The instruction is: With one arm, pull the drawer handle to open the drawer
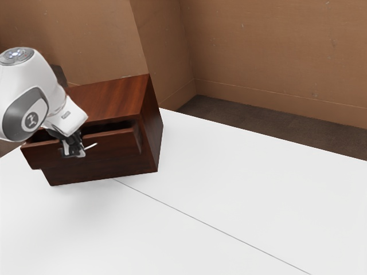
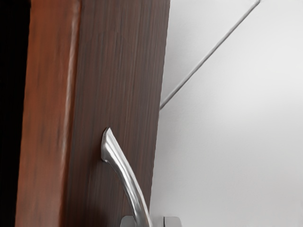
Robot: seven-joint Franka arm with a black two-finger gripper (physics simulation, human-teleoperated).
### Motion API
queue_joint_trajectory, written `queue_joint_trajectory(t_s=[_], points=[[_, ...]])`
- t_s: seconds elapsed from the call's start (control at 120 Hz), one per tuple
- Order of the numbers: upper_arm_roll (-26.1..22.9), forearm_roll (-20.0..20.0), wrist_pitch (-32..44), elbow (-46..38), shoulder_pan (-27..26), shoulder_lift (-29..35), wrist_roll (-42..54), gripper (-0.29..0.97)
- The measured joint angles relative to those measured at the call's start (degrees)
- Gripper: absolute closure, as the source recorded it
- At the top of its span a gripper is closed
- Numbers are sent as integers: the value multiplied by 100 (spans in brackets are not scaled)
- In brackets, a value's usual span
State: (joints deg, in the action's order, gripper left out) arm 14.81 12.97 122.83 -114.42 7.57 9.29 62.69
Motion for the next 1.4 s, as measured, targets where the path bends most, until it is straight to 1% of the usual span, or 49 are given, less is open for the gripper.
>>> queue_joint_trajectory(t_s=[0.1, 0.192, 0.408, 0.692, 0.833, 0.917, 1.133, 1.167, 1.233, 1.292, 1.317, 1.358, 1.4], points=[[4, 117, 4, -400, -123, 395, -18, 74], [14, 224, 0, -906, -218, 943, -28, 75], [15, 352, -14, -1746, -227, 1928, -48, 77], [-69, 520, -124, -2403, -223, 2864, -74, 76], [-177, 539, -193, -2528, -211, 3043, -85, 78], [-196, 508, -236, -2522, -225, 3051, -78, 72], [-191, 517, -318, -2464, -141, 3061, -69, 60], [-201, 514, -363, -2371, -143, 3068, -66, 58], [-345, 465, -601, -1891, -156, 3063, -59, 55], [-528, 252, -1050, -998, -166, 2927, -54, 53], [-616, 69, -1337, -325, -158, 2631, -54, 52], [-695, -288, -1892, 1057, -182, 1829, -55, 49], [-693, -539, -2421, 2208, -322, 1062, -76, 41]])
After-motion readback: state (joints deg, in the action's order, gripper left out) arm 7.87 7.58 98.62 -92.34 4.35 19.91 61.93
